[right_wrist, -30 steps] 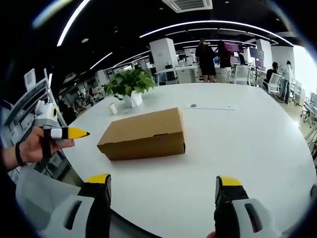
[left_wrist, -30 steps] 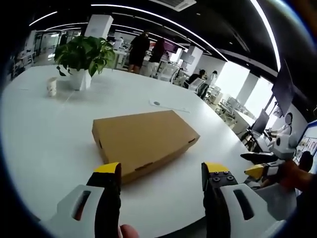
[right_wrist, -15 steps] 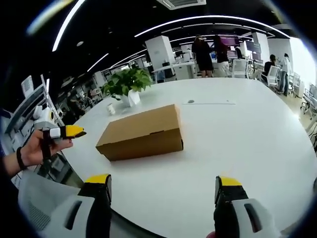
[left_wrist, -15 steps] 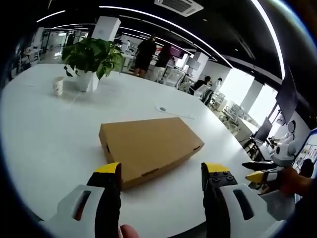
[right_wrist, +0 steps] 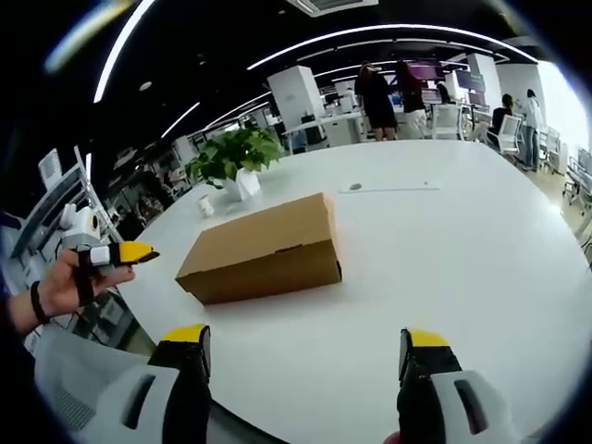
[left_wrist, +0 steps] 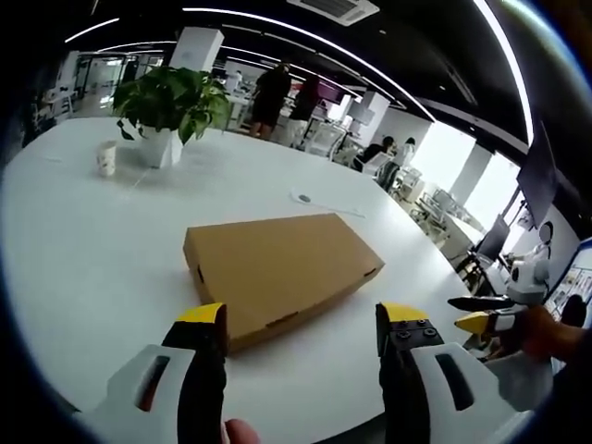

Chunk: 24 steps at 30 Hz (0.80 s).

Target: Operate the shoe box by opening the lid, removing the specified soft item, and placing it in the target area until the item is outside and the box remains undamaged.

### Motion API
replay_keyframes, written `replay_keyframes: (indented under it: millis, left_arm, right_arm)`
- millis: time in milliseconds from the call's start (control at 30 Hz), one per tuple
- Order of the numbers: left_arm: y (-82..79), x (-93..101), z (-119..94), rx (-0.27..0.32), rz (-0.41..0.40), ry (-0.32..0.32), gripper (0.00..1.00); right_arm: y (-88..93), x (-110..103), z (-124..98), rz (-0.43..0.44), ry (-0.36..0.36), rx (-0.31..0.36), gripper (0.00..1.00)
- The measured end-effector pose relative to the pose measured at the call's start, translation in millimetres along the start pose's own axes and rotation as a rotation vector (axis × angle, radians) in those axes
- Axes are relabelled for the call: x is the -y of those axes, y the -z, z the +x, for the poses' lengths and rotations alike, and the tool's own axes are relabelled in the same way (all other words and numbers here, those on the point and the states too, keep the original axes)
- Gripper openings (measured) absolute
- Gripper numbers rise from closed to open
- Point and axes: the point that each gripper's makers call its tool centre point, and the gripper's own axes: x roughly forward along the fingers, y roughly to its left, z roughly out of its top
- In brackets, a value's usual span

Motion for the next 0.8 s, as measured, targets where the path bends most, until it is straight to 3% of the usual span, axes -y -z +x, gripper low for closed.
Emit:
replay_keyframes:
  millis: [800]
  left_arm:
    - [23.9,-28.5,18.6,-0.085,-0.019,-0.038,0.66]
  right_arm:
    - [-12.2,4.2,39.7,-0.044,-0.061,-0.049,0.81]
